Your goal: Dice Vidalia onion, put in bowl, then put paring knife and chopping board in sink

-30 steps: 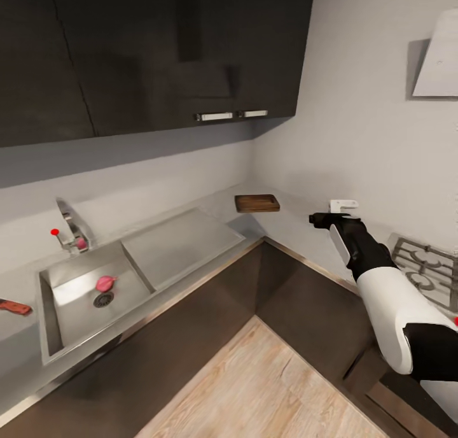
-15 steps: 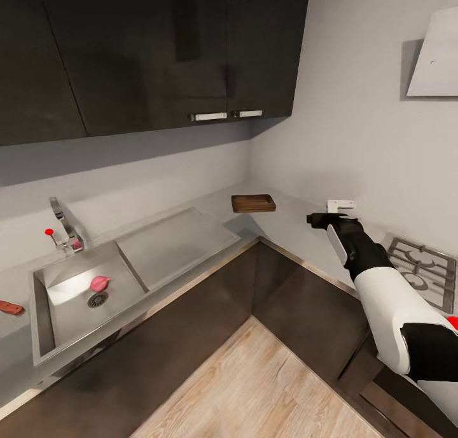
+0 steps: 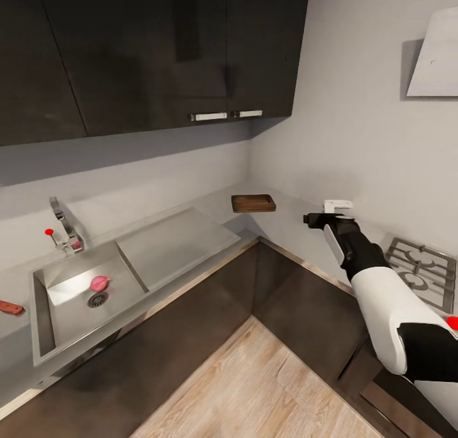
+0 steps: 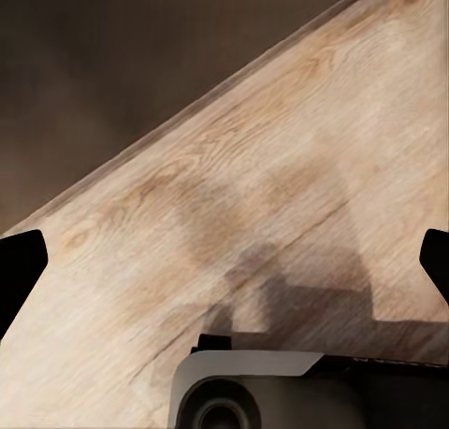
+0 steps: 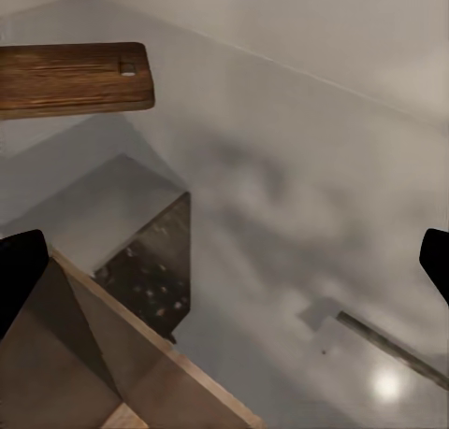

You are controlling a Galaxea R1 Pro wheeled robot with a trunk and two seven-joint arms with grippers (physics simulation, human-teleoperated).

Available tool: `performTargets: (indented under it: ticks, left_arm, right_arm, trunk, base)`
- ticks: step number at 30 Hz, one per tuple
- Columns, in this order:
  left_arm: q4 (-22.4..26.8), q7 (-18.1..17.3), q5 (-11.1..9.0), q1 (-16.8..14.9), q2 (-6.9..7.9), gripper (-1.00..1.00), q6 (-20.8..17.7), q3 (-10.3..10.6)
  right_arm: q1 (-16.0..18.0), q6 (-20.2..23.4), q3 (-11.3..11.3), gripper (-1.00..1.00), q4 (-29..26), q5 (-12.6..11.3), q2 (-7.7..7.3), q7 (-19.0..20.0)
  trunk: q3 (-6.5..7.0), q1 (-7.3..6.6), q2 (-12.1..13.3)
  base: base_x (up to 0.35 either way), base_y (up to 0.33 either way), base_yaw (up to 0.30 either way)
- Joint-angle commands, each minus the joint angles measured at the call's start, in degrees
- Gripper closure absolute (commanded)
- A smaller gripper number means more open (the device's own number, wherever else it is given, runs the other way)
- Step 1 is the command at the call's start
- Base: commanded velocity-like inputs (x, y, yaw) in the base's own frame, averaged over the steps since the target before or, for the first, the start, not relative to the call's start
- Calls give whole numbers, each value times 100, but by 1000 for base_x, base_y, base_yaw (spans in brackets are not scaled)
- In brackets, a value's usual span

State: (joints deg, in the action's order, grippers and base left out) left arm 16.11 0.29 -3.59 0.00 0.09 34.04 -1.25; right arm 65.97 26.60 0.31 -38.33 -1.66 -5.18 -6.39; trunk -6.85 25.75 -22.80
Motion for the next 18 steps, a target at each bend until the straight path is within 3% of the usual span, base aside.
performTargets:
  ticks: [1, 9, 12, 18]
  left_arm:
    - [19, 1, -36, 0, 0, -100, 23, 11]
    - [579, 6, -34, 23, 7, -100, 103, 10]
    - [627, 11, -40, 36, 8, -100, 637, 12]
    - [561, 14, -47, 43, 1, -100, 820, 14]
  right_arm:
    - [4, 30, 4, -100, -8, -18, 6, -20]
    - [4, 30, 4, -100, -8, -18, 26, -20]
    - [4, 30, 4, -100, -8, -18, 26, -20]
    - [4, 30, 4, -100, -8, -18, 26, -20]
  trunk:
    - [-11, 3, -11]
    - [-11, 3, -11]
    - [-11, 3, -11]
    - [-11, 3, -11]
  base:
    - [0, 0, 0]
    - [0, 0, 0]
    - [0, 0, 0]
    - [0, 0, 0]
